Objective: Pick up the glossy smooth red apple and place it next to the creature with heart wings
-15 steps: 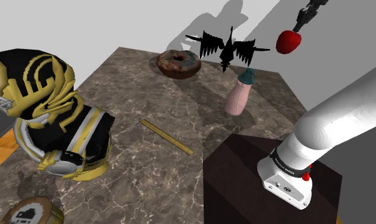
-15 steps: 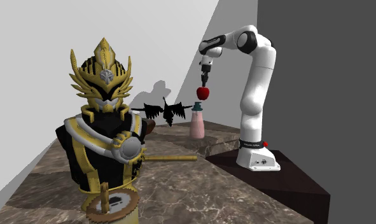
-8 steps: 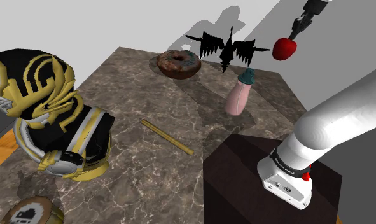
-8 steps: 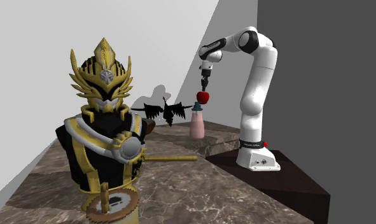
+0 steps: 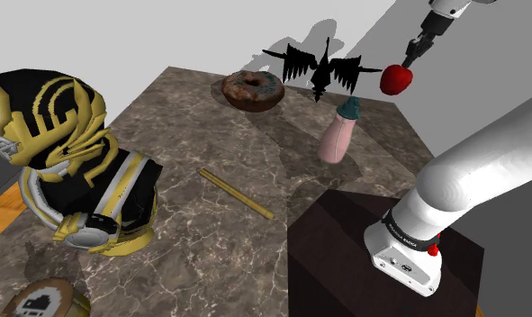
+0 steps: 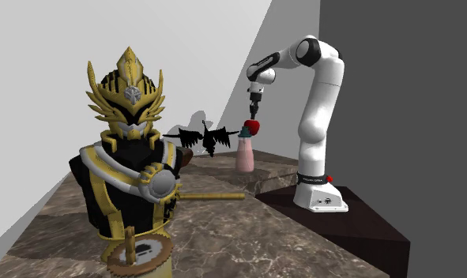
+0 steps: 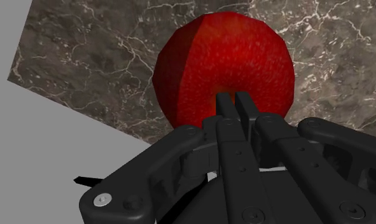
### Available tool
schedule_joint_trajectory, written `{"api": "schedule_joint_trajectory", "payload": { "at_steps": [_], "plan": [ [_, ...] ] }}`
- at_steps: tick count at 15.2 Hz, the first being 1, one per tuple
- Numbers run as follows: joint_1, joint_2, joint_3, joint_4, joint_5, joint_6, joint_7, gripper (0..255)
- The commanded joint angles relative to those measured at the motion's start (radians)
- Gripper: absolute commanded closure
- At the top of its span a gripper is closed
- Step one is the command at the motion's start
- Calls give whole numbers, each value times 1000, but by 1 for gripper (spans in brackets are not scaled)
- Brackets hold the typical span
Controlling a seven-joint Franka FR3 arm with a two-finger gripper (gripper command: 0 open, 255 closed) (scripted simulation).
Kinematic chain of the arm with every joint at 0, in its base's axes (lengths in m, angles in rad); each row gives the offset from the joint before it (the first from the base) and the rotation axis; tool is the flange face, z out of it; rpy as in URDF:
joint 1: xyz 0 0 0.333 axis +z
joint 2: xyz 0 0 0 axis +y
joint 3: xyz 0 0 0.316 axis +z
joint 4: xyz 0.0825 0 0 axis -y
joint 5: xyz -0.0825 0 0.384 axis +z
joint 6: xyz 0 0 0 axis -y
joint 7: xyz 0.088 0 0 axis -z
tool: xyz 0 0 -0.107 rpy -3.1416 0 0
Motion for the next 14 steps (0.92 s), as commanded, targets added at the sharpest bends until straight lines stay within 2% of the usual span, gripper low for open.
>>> {"api": "schedule_joint_trajectory", "payload": {
  "at_steps": [1, 14],
  "plan": [
    [-1, -1, -2, -29, -1, 29, -2, 255],
    [-1, 39, -27, -172, 23, 203, -34, 255]
  ]
}}
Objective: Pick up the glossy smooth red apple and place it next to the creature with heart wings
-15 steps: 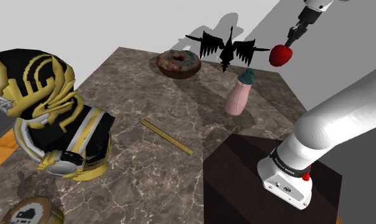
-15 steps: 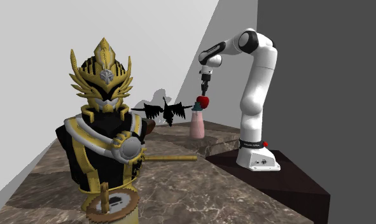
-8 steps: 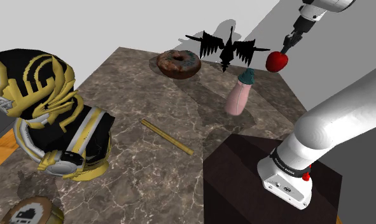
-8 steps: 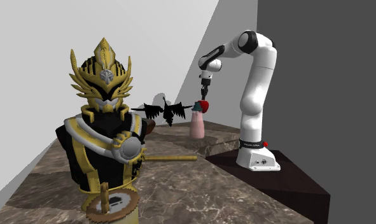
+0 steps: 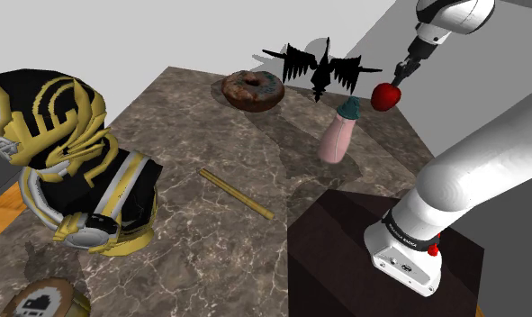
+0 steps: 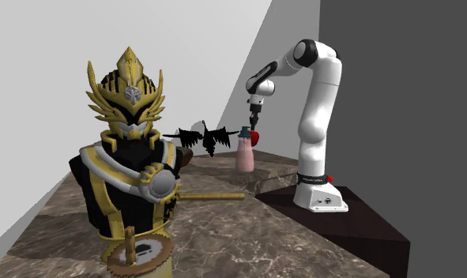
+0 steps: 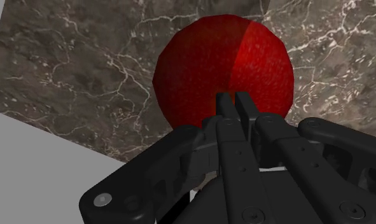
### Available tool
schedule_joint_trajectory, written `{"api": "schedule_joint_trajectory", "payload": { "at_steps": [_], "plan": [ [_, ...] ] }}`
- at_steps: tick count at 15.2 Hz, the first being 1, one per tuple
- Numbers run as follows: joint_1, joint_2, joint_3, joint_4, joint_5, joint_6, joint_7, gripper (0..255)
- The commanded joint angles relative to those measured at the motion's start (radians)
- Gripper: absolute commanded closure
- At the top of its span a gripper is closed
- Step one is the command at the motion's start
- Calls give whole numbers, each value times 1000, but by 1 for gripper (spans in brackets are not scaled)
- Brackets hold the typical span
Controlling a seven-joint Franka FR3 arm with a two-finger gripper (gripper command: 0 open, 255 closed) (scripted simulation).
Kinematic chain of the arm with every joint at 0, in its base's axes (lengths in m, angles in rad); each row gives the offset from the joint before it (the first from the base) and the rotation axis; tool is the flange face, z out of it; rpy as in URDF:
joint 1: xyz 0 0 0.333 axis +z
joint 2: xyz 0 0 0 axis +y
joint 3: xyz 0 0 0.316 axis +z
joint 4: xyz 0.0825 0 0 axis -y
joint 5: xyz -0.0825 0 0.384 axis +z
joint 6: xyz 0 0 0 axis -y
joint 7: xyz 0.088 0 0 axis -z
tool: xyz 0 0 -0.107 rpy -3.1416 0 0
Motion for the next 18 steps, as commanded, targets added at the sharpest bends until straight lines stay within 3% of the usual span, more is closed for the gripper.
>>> {"api": "schedule_joint_trajectory", "payload": {
  "at_steps": [1, 11, 18],
  "plan": [
    [0, 10, -6, -17, 7, 26, -9, 255],
    [8, 78, -30, -101, 61, 161, -60, 255],
    [8, 78, -30, -101, 61, 161, -60, 255]
  ]
}}
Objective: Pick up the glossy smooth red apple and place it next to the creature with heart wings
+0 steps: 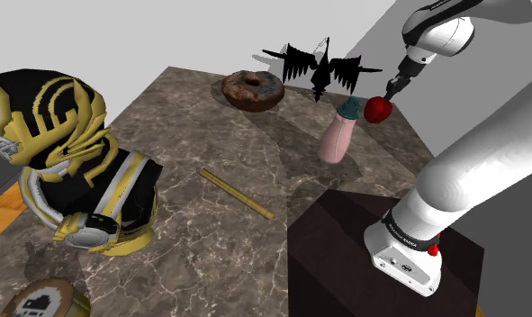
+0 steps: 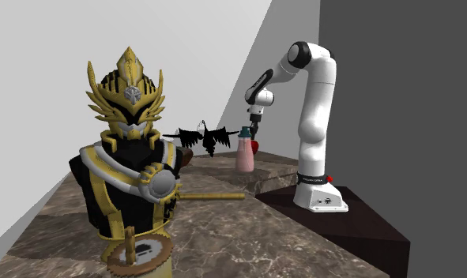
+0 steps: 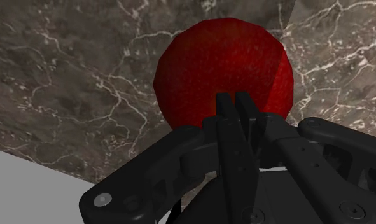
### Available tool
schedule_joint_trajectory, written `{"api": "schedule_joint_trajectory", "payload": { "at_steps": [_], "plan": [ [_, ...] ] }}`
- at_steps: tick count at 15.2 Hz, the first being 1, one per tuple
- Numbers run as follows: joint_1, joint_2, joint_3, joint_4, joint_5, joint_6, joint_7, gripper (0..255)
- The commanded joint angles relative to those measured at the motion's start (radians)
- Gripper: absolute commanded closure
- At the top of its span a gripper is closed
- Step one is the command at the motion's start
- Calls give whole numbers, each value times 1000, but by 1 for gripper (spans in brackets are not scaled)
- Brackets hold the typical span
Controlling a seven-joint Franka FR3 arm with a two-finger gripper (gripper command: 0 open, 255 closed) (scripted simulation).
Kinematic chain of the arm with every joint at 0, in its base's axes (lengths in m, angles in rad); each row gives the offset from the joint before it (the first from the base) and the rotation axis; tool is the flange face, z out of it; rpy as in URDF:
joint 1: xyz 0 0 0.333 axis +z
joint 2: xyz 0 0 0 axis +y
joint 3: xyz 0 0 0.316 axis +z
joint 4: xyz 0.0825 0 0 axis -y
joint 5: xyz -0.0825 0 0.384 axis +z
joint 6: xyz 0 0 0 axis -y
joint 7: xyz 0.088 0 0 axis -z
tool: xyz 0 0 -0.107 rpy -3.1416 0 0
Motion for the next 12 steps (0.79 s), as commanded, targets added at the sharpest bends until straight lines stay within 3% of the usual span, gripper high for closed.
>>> {"api": "schedule_joint_trajectory", "payload": {
  "at_steps": [1, 2, 7, 12],
  "plan": [
    [0, 0, 0, 0, 0, 0, 0, 255],
    [0, 0, 0, 0, 0, 0, 0, 0],
    [0, 0, 0, 0, 0, 0, 0, 0],
    [-13, -79, 20, 66, -63, -126, 46, 0]
  ]
}}
